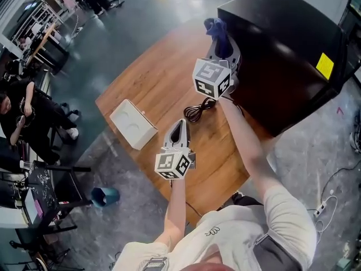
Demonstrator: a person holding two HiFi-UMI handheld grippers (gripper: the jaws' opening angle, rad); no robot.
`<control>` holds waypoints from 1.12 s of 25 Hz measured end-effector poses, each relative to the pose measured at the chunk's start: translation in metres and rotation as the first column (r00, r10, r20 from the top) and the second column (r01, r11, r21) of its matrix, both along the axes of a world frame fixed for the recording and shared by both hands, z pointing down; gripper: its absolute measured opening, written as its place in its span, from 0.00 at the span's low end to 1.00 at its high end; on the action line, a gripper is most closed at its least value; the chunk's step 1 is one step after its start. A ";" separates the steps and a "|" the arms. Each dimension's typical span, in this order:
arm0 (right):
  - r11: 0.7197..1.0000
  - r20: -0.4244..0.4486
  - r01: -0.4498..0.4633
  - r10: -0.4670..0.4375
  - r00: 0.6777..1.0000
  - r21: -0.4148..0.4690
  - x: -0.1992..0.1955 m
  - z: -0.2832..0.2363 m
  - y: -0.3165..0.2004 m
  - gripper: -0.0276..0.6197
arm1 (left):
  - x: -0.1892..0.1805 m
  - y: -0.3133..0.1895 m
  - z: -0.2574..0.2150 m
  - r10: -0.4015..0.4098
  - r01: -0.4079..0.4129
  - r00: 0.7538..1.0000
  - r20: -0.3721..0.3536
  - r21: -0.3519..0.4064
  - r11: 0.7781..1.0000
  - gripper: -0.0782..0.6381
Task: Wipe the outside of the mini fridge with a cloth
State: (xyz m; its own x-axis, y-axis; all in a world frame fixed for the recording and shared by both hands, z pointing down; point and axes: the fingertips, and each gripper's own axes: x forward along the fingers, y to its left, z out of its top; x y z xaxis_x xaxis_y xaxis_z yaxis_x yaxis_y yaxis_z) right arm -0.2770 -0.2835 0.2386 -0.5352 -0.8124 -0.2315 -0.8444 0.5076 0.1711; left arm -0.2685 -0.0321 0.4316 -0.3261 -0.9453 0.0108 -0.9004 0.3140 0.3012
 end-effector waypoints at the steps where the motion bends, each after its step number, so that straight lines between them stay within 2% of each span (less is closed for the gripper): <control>1: 1.000 -0.005 -0.007 0.007 1.000 0.000 0.002 0.000 0.000 0.14 | 0.001 -0.001 -0.001 0.001 -0.001 1.000 -0.004 0.004 1.000 0.12; 5: 0.999 -0.008 -0.039 0.039 0.999 -0.008 0.016 0.002 0.005 0.14 | 0.009 -0.004 -0.008 0.021 -0.021 1.000 -0.002 0.026 0.999 0.12; 13: 0.996 0.018 -0.086 0.086 0.996 -0.015 0.073 0.000 0.014 0.14 | 0.037 -0.014 -0.021 0.095 -0.096 0.995 0.020 0.032 0.995 0.12; 18: 0.990 0.023 -0.142 0.142 0.990 0.005 0.123 0.003 0.023 0.14 | 0.063 -0.025 -0.032 0.147 -0.148 0.989 0.024 0.064 0.987 0.12; 23: 0.979 0.041 -0.203 0.202 0.978 0.005 0.182 0.002 0.030 0.14 | 0.094 -0.034 -0.042 0.214 -0.217 0.976 0.042 0.065 0.974 0.12; 28: 0.970 0.049 -0.243 0.242 0.969 0.004 0.226 0.003 0.035 0.14 | 0.111 -0.039 -0.046 0.244 -0.246 0.969 0.030 0.081 0.966 0.12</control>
